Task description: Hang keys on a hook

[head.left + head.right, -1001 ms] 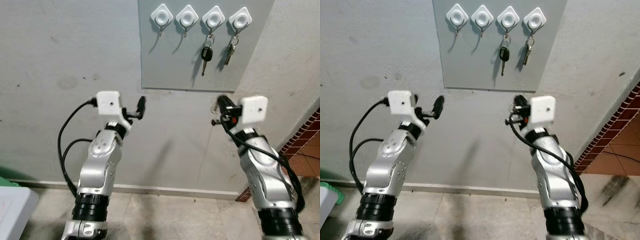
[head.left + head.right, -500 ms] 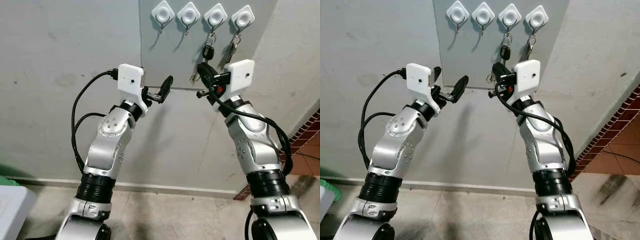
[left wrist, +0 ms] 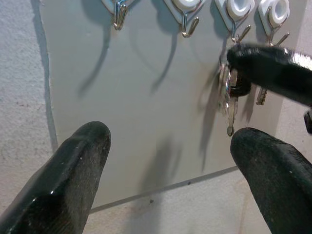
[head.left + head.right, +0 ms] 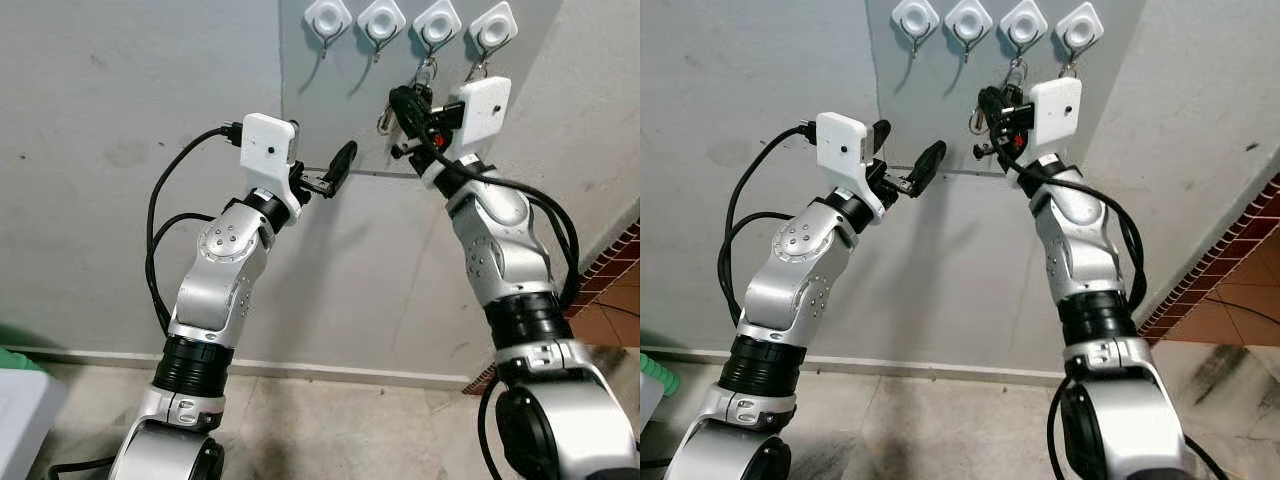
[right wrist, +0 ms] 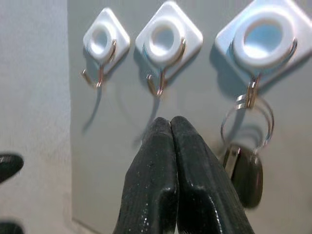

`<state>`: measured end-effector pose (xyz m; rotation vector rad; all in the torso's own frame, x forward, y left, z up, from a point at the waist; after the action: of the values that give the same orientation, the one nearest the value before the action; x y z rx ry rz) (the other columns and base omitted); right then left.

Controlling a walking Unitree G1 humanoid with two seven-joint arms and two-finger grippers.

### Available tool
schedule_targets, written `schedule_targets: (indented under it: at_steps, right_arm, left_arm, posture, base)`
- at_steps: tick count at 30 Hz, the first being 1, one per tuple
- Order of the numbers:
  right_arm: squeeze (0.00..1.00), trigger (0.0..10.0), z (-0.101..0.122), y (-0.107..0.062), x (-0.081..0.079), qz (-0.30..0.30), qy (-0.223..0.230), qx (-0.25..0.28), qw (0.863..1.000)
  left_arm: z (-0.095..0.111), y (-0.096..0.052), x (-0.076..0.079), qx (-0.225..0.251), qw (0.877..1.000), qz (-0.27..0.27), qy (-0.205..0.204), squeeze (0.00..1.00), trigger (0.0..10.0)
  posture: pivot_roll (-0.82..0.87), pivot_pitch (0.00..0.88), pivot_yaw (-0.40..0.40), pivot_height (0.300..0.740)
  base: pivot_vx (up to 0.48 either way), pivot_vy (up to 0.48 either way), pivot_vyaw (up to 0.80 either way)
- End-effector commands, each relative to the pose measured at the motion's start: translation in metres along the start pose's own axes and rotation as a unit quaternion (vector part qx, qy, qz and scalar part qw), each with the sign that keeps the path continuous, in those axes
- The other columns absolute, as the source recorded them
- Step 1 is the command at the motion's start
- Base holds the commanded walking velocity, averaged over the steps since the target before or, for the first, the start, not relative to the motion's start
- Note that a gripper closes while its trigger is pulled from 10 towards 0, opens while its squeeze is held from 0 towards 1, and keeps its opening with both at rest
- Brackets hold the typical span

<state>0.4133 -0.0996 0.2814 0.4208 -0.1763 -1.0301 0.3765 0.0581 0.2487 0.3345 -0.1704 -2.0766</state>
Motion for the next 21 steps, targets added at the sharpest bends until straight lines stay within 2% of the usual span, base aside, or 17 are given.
schedule_targets:
  at_steps: [1, 14, 21]
  right_arm:
    - [0.00, 10.0, 0.011, 0.005, 0.002, -0.001, -0.003, 0.020, 1.000]
    - [0.00, 10.0, 0.025, 0.024, 0.002, -0.008, 0.003, 0.051, 0.999]
    - [0.00, 10.0, 0.025, 0.030, -0.003, -0.003, 0.010, 0.053, 0.999]
  left_arm:
    - [0.007, 0.002, 0.002, 0.006, 1.000, -0.008, 0.005, 0.00, 10.0]
    - [0.007, 0.001, 0.003, 0.003, 1.000, -0.010, -0.002, 0.00, 10.0]
    - [0.007, 0.000, 0.003, 0.001, 1.000, -0.008, -0.003, 0.00, 10.0]
  posture:
    - [0.00, 0.087, -0.043, 0.740]
    - [0.01, 0.091, -0.032, 0.740]
    - [0.02, 0.092, -0.035, 0.740]
  base:
    - [0.000, 0.000, 0.00]
    - [0.000, 0.000, 0.00]
    - [0.000, 0.000, 0.00]
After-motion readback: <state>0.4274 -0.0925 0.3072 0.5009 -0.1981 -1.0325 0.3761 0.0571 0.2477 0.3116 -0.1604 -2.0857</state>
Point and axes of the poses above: a point about 5 cm out from each wrist's last joint towards the gripper, its own y axis pointing out of the wrist towards the gripper, its own z axis along the axis of the wrist's last joint, x = y × z, the point moved 4 cm from there along y, pointing out of the wrist towards the gripper, and after that the axes turned 6 degrees about y, right-handed, at the moved point
